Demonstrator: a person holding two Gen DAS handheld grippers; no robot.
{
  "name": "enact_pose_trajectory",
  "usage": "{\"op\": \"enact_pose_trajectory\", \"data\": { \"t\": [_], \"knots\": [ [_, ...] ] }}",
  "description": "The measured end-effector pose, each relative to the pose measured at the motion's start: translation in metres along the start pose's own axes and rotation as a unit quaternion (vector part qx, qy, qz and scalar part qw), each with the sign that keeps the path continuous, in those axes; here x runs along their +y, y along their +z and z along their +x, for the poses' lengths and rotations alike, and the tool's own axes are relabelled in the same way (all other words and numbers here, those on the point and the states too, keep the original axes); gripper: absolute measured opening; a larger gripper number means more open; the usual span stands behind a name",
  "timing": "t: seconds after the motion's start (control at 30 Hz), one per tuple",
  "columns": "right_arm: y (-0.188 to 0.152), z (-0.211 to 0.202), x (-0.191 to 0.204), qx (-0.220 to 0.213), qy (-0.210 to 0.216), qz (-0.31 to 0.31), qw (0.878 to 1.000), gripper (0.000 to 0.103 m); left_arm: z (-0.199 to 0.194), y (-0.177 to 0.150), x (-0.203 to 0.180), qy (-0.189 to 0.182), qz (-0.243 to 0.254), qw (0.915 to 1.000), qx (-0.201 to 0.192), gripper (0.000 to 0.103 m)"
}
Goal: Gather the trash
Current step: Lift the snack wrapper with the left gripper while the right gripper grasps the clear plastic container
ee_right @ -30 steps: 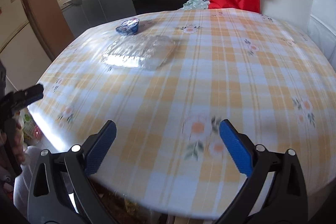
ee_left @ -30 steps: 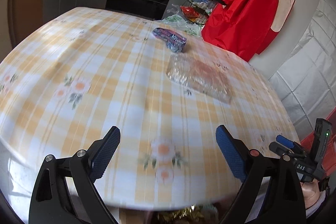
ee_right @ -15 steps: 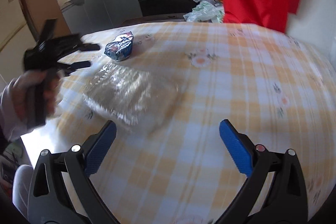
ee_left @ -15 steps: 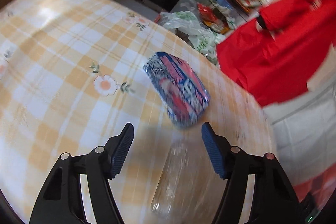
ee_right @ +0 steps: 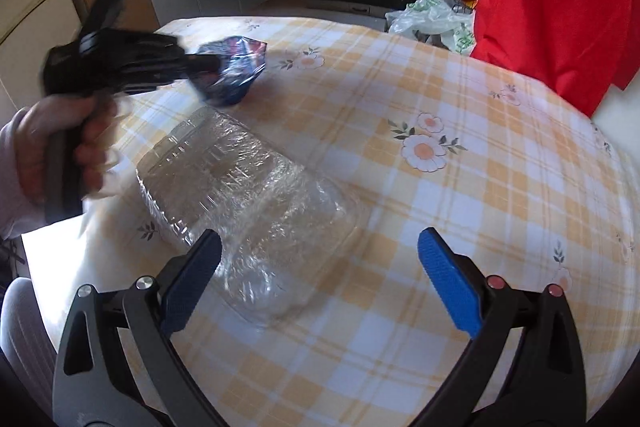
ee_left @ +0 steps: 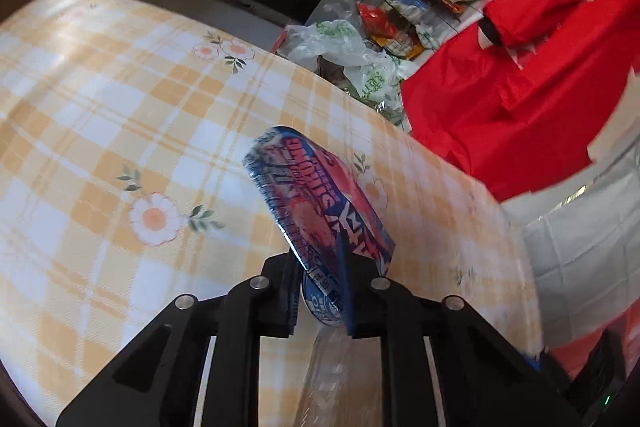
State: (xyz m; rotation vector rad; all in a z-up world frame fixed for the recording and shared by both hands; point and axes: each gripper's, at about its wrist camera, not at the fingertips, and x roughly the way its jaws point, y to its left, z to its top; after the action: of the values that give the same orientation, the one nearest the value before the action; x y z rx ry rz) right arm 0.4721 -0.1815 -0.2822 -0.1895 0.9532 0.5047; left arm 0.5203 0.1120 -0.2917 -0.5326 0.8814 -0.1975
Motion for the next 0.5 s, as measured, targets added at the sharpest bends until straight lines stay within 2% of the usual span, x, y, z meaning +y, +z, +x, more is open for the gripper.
{"op": "enact_pose_trajectory", "data": {
  "t": [0.23,0.37,0.5],
  "knots": [
    [0.017,0.014,0.019,-0.001,0.021,-0.012,1.0,0.097,-0.056,-0.034,0.013,-0.006,0.057,0.9981,0.024,0.01],
    [0.03,0.032,0.013,0.031,0.037,0.043,0.998,0.098,-0.079,-0.058,0.019,-0.017,0.062,0.997,0.042,0.01],
    [0.02,0.032,0.008,0.047,0.043,0.092,0.994,0.098,-0.096,-0.085,0.014,-0.026,0.073,0.9951,0.06,0.01]
  ]
}}
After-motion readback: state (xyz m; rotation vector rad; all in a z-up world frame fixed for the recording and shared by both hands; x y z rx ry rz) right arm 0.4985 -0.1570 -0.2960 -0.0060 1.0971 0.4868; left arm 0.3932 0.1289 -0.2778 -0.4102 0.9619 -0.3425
